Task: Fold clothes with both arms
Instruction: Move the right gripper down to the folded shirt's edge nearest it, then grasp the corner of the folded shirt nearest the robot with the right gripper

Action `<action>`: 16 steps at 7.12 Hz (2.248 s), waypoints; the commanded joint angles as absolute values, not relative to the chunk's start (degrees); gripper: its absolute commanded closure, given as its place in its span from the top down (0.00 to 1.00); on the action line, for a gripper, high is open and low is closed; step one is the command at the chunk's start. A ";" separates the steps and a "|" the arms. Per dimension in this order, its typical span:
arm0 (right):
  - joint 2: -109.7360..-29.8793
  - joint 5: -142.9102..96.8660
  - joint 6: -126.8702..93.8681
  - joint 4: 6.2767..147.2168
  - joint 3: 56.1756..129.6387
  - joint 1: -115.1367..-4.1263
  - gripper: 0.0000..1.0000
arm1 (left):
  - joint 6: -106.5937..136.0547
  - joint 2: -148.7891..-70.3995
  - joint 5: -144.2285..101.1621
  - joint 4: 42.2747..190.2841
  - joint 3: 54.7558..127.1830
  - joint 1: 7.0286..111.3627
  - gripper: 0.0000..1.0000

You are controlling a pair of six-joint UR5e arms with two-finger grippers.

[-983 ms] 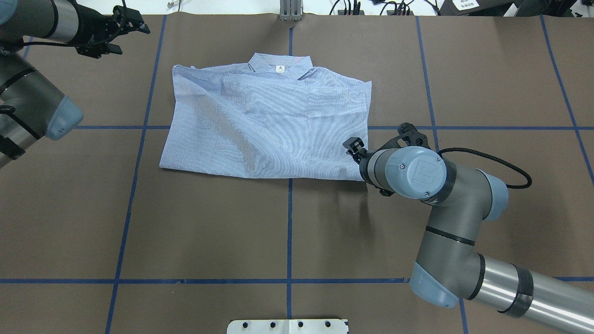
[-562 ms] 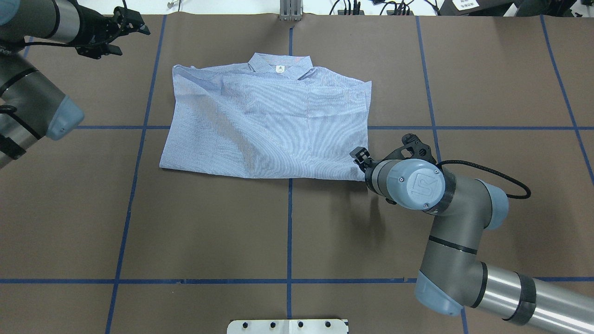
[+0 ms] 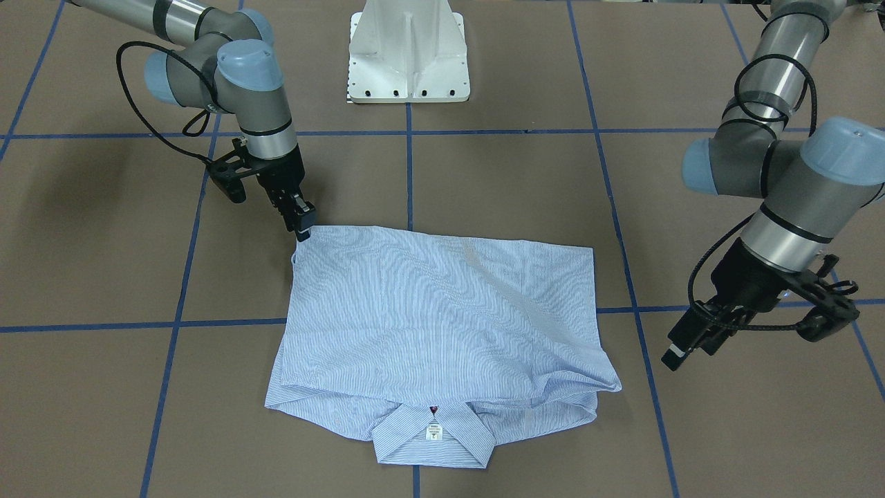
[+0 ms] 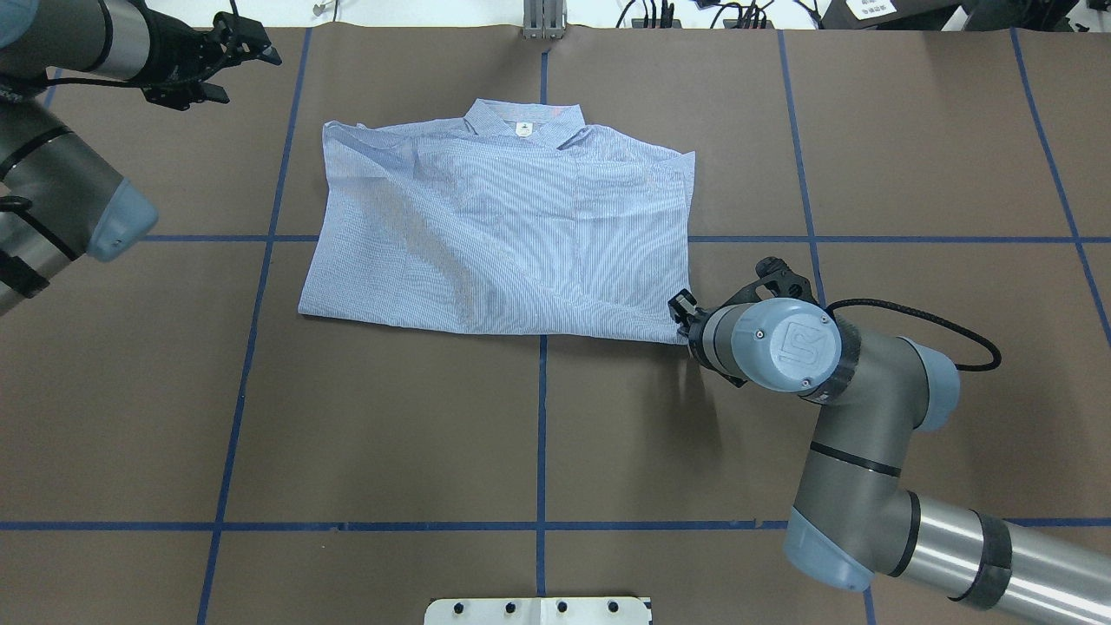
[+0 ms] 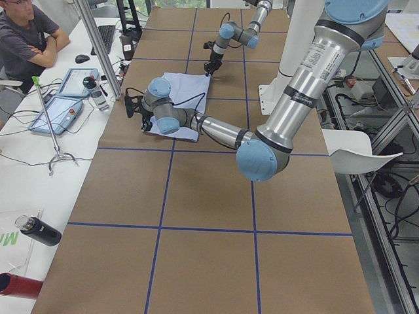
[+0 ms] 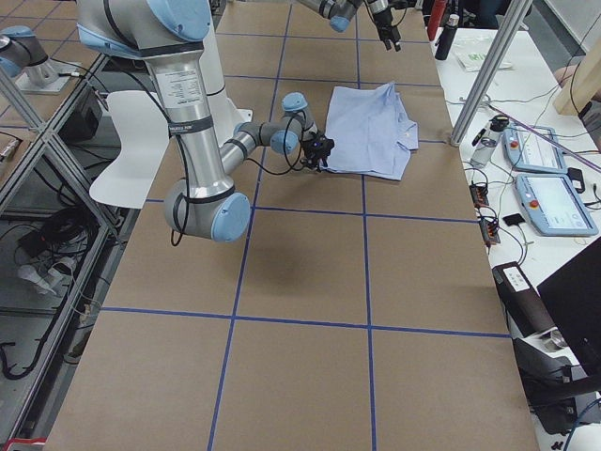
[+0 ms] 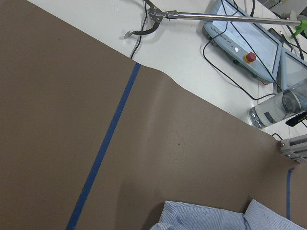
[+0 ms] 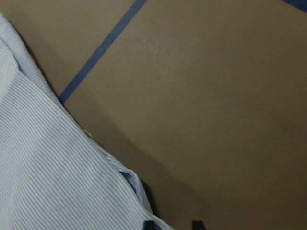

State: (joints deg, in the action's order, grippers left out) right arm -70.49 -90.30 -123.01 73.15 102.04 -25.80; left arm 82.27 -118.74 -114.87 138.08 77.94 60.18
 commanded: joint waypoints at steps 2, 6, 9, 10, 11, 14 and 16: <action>-78.87 -94.39 -122.17 73.21 111.38 -26.28 0.00 | 82.35 -118.65 -115.22 138.16 77.96 60.12 1.00; -80.86 -96.42 -128.39 76.82 119.80 -18.98 0.00 | 83.14 -118.65 -115.14 138.51 78.22 59.85 1.00; -72.89 -88.51 -129.98 75.15 108.41 -23.55 0.62 | 83.06 -118.65 -114.96 138.52 77.78 59.77 1.00; -72.69 -88.59 -130.69 75.15 106.37 -23.38 0.64 | 82.88 -118.65 -114.96 138.34 77.78 59.77 1.00; -72.34 -88.42 -131.04 75.15 106.09 -23.38 0.89 | 82.79 -118.65 -114.96 138.25 77.78 59.77 1.00; -72.16 -86.66 -131.05 75.15 104.42 -23.20 0.86 | 82.97 -118.83 -114.70 138.16 77.78 59.77 1.00; -70.93 -86.66 -131.31 75.15 102.75 -23.20 0.86 | 82.97 -118.91 -114.70 138.16 77.52 59.68 1.00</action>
